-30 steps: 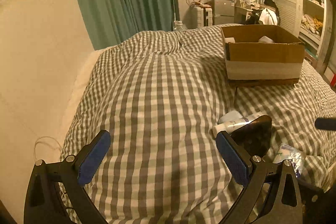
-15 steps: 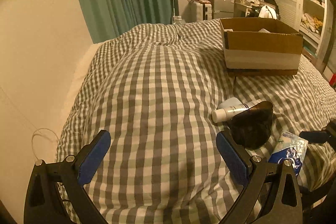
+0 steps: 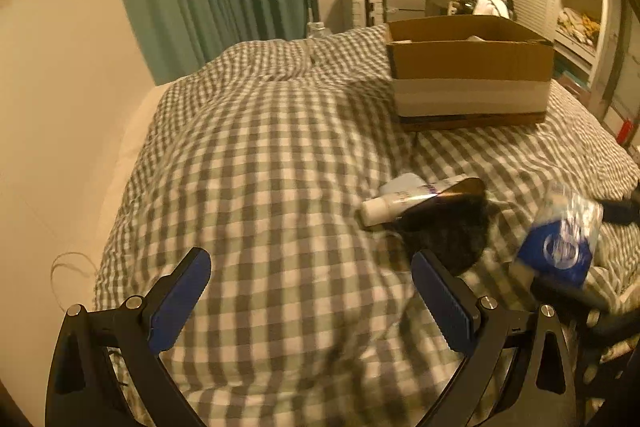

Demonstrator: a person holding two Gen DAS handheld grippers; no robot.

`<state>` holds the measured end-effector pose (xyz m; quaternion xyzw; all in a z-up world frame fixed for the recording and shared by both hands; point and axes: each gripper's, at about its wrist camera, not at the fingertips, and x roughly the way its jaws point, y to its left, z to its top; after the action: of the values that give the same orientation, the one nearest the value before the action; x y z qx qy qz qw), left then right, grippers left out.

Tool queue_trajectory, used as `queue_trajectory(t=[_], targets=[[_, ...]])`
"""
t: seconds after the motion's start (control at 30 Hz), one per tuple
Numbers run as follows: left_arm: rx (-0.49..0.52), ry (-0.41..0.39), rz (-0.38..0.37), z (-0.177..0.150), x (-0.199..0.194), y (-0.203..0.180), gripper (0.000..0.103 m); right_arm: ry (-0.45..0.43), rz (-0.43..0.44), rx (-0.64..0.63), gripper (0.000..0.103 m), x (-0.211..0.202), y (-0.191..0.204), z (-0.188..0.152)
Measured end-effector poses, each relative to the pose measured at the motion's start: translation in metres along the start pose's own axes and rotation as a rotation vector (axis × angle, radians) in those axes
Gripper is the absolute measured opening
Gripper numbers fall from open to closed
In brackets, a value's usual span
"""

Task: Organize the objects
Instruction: 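Grasp the black sunglasses with the left tool while the right tool grasps the blue tissue pack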

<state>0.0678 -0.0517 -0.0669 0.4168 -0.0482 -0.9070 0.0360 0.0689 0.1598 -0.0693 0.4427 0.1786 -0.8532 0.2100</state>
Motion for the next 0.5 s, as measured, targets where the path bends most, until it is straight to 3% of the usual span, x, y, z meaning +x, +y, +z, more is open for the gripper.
queue_trajectory(t=[0.27,0.5], targets=[[-0.013,0.068,-0.116,0.013,0.014,-0.025,0.103,-0.051,-0.097,0.082,0.074,-0.012,-0.040,0.005],[-0.054,0.064,-0.138,0.024,0.024,-0.046,0.103,-0.074,-0.104,0.157,0.074,-0.018,-0.068,-0.002]])
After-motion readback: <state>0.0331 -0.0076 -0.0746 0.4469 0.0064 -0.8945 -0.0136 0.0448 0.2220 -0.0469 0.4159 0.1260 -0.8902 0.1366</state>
